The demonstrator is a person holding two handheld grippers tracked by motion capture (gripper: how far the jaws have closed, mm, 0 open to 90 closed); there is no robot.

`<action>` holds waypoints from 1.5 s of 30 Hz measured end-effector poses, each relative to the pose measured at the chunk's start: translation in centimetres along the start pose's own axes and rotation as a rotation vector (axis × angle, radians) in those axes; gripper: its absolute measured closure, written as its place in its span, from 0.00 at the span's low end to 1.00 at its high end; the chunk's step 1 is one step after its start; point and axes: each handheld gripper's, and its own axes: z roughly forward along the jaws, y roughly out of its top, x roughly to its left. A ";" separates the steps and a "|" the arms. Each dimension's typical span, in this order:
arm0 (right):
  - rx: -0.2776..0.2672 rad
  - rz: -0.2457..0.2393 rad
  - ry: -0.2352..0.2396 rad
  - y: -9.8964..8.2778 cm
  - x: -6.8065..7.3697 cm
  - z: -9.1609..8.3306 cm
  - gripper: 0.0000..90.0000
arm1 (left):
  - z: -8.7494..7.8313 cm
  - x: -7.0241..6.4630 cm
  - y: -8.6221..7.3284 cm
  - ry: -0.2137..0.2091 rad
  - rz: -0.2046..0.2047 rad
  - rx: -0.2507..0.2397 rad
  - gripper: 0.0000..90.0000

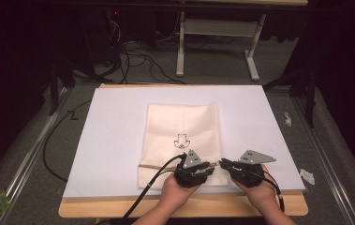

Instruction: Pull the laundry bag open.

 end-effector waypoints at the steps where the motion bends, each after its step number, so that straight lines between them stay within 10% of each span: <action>1: 0.000 0.003 -0.001 0.0 0.1 0.0 0.94 | 0.0 0.0 0.0 0.000 0.000 0.000 0.77; 10: -0.006 -0.012 -0.007 0.1 0.5 0.0 0.94 | -0.1 -0.1 0.1 0.011 -0.002 -0.012 0.96; 30: -0.022 0.011 0.014 0.4 0.9 0.2 0.95 | 0.0 -0.4 0.0 -0.005 -0.004 -0.033 0.86; 45: -0.009 0.014 0.017 0.5 1.0 0.5 0.95 | -0.5 0.4 -0.1 0.003 -0.011 -0.023 0.97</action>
